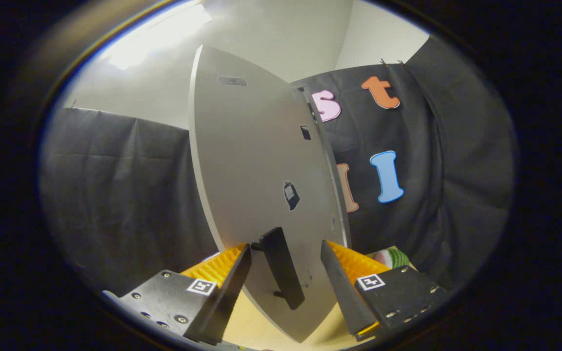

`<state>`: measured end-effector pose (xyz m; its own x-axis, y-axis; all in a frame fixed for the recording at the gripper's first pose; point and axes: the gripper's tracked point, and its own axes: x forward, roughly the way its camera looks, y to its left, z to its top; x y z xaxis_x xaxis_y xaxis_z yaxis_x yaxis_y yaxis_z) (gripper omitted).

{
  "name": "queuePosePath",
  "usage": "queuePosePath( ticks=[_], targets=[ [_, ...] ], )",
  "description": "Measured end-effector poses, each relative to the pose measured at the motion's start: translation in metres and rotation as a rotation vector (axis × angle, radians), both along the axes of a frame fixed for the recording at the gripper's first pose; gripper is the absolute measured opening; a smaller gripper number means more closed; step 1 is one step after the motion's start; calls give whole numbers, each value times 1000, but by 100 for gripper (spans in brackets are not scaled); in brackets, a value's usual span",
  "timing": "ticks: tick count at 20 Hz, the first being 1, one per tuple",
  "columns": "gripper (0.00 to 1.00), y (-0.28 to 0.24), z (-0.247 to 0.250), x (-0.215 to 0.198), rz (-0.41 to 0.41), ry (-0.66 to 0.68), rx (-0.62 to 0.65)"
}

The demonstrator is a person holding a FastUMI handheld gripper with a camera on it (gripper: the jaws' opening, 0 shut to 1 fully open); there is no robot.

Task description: Open the shoe cabinet door, grab the shoes and put them into the shoe cabinet, then close the shoe cabinet door.

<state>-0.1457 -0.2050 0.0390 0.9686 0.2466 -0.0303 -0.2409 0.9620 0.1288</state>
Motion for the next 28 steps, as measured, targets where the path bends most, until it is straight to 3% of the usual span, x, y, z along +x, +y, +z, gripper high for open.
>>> queuePosePath(
  ticks=[17, 28],
  targets=[
    [89, 117, -31, 62, 134, 50, -31],
    [89, 166, -41, 122, 119, 43, -27]
  ],
)
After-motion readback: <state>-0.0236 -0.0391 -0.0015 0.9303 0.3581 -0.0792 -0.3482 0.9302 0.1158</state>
